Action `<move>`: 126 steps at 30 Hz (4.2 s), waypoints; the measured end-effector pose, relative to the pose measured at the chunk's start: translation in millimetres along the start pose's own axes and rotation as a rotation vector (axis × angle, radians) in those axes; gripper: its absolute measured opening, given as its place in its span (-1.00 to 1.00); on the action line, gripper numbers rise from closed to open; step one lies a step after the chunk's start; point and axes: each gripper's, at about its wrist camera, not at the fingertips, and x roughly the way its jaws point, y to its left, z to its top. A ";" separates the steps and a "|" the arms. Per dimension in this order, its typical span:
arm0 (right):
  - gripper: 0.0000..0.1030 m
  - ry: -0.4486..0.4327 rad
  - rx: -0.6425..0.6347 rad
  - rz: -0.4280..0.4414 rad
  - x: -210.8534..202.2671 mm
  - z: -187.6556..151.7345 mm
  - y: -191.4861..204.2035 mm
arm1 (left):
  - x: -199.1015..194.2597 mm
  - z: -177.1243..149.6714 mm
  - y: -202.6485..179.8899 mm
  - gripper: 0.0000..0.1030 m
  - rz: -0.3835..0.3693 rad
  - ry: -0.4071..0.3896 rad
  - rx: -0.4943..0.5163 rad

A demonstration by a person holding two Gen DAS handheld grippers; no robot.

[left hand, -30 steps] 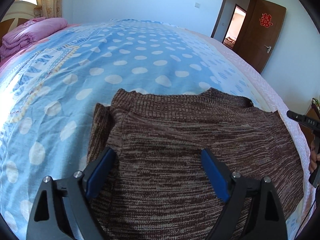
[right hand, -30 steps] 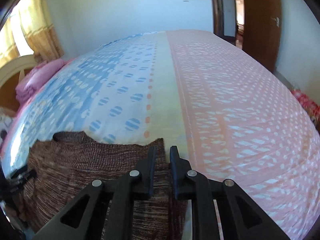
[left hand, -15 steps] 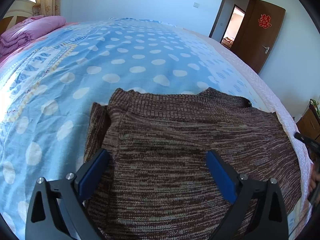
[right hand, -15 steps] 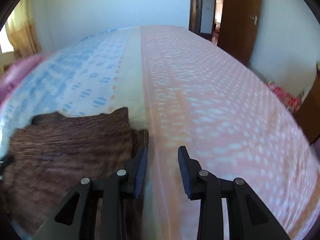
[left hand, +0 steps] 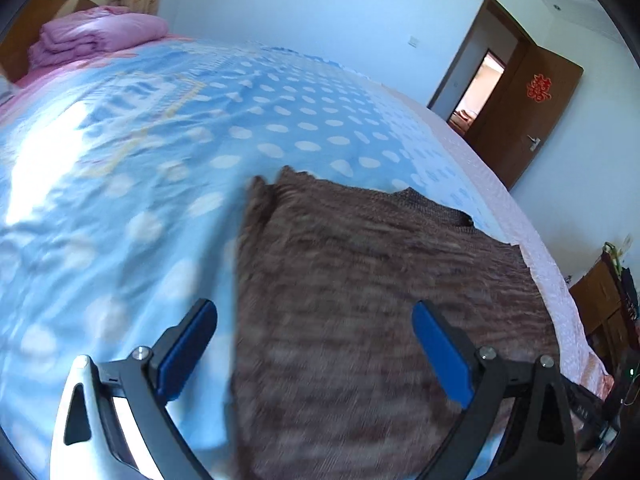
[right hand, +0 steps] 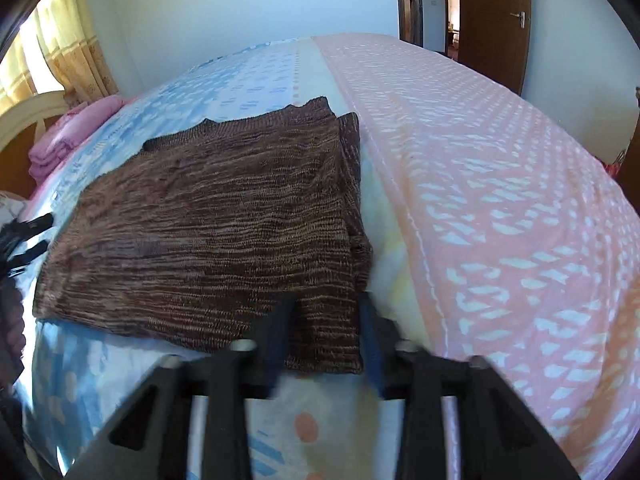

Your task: Fold small clothes

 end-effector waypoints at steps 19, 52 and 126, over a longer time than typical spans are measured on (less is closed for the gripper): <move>-0.70 -0.138 0.059 -0.046 -67.3 -23.9 -13.7 | -23.2 -8.9 22.4 0.67 0.048 -0.026 0.043; -0.68 0.011 -0.269 0.258 9.5 -20.2 157.6 | -24.0 -49.6 36.6 0.33 0.003 -0.008 -0.047; -0.94 -0.011 0.178 0.605 57.1 76.4 113.7 | 63.6 -4.9 -94.3 -0.90 -0.293 -0.006 0.008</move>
